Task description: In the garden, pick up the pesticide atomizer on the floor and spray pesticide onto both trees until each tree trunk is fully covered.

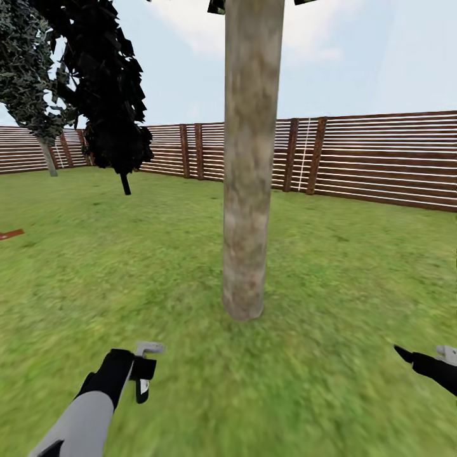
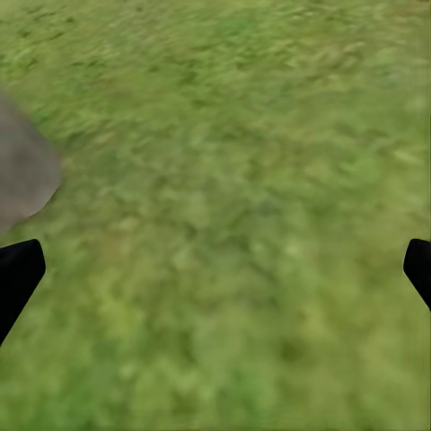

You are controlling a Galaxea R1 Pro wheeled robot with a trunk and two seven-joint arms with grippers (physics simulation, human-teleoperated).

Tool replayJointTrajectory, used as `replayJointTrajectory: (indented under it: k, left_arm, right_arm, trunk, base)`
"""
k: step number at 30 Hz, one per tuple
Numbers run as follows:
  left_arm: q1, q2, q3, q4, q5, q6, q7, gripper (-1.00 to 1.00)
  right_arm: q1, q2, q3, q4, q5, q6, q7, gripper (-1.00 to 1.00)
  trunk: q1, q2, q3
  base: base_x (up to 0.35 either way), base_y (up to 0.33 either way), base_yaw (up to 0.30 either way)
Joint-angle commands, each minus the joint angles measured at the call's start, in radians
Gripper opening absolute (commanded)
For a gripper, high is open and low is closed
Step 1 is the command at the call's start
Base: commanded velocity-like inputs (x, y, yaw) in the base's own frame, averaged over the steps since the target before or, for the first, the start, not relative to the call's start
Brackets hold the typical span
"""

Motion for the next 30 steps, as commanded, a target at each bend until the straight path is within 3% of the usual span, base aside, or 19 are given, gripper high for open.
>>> replayJointTrajectory:
  k: [1, 10, 13, 16, 21, 30]
  left_arm:
    - [-0.002, -0.001, -0.016, -0.002, -0.003, 0.029, -0.031, -1.0]
    - [-0.005, -0.005, -0.035, -0.011, -0.002, 0.07, -0.064, -1.0]
    - [-0.024, -0.007, -0.039, -0.012, -0.002, 0.13, -0.065, -1.0]
    - [-0.046, -0.006, -0.074, -0.011, -0.002, 0.178, -0.065, -1.0]
    - [-0.052, -0.008, -0.14, -0.01, -0.001, 0.194, -0.066, -1.0]
    - [-0.053, -0.008, -0.145, -0.001, 0.0, 0.195, -0.066, -1.0]
  right_arm:
    - [0.0, 0.0, 0.0, 0.0, 0.0, 0.001, 0.0, 1.0]
    - [0.0, -0.001, 0.0, 0.0, 0.0, 0.005, 0.002, 1.0]
    - [0.0, 0.0, 0.0, 0.0, -0.001, 0.006, 0.003, 1.0]
    - [0.0, 0.0, -0.001, 0.0, -0.002, 0.005, 0.003, 1.0]
    - [0.0, -0.004, -0.001, -0.001, -0.001, 0.005, 0.005, 1.0]
    - [0.0, -0.004, -0.001, -0.001, -0.001, 0.005, 0.005, 1.0]
  trunk:
    - [0.0, 0.0, 0.0]
    - [0.0, 0.0, 0.005]
    - [0.0, 0.0, 0.007]
    - [0.0, 0.0, 0.007]
    - [0.0, 0.0, 0.007]
    - [0.0, 0.0, 0.007]
  base:
    - [0.153, 0.0, -0.176]
    - [0.036, 0.0, -0.266]
    - [0.234, 0.0, -0.168]
    - [0.307, 0.0, -0.039]
    - [0.325, 0.0, -0.056]
    - [0.323, 0.0, -0.277]
